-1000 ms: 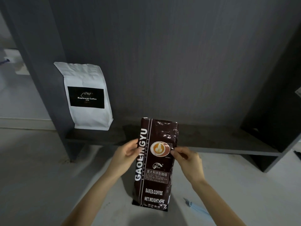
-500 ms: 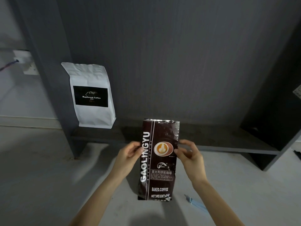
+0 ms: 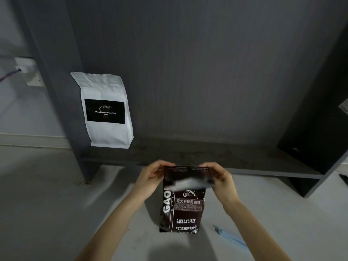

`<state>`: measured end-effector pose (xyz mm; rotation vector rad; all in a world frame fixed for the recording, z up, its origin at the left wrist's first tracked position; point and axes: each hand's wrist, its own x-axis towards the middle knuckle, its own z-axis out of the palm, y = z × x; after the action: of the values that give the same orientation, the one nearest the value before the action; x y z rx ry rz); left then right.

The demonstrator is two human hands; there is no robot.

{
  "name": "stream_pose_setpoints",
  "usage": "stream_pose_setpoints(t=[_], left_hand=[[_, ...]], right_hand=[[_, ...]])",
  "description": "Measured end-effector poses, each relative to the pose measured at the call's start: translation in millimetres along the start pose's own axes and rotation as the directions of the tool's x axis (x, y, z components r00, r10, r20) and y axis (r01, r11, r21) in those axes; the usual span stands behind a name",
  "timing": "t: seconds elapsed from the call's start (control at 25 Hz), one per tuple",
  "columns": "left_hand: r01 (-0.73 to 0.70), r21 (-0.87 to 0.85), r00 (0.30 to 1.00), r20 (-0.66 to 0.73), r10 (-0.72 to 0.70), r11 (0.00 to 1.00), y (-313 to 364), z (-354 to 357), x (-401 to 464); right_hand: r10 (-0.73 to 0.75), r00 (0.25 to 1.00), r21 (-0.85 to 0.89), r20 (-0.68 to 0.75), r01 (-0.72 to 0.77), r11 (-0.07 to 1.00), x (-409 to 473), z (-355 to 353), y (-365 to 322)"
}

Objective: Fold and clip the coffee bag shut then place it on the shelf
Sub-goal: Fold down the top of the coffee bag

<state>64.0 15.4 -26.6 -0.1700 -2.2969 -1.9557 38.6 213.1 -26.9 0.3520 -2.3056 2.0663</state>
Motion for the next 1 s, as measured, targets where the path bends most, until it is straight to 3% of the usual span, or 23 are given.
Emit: stream_pose_setpoints(t=[0.28, 0.48, 0.64, 0.84, 1.0], left_hand=[[0.015, -0.059, 1.0, 0.012, -0.014, 0.998, 3, -1, -1], [0.19, -0.249, 0.974, 0.168, -0.151, 0.95, 7, -9, -2], [0.128, -0.049, 0.984, 0.131, -0.121, 0.991, 7, -4, -6], [0.129, -0.138, 0.992, 0.001, -0.13, 0.982, -6, 4, -8], [0.131, -0.107, 0.991, 0.006, -0.131, 0.986, -13, 6, -9]], right_hand=[[0.002, 0.991, 0.078, 0.131, -0.013, 0.997, -1, -6, -2], [0.021, 0.979, 0.006, 0.204, -0.023, 1.0, -3, -14, -9], [-0.001, 0.993, -0.007, 0.122, 0.001, 1.0, -5, -6, -6], [0.069, 0.998, -0.026, 0.014, -0.069, 0.997, -5, 2, 3], [0.091, 0.995, -0.014, -0.031, -0.091, 0.996, -6, 4, 9]])
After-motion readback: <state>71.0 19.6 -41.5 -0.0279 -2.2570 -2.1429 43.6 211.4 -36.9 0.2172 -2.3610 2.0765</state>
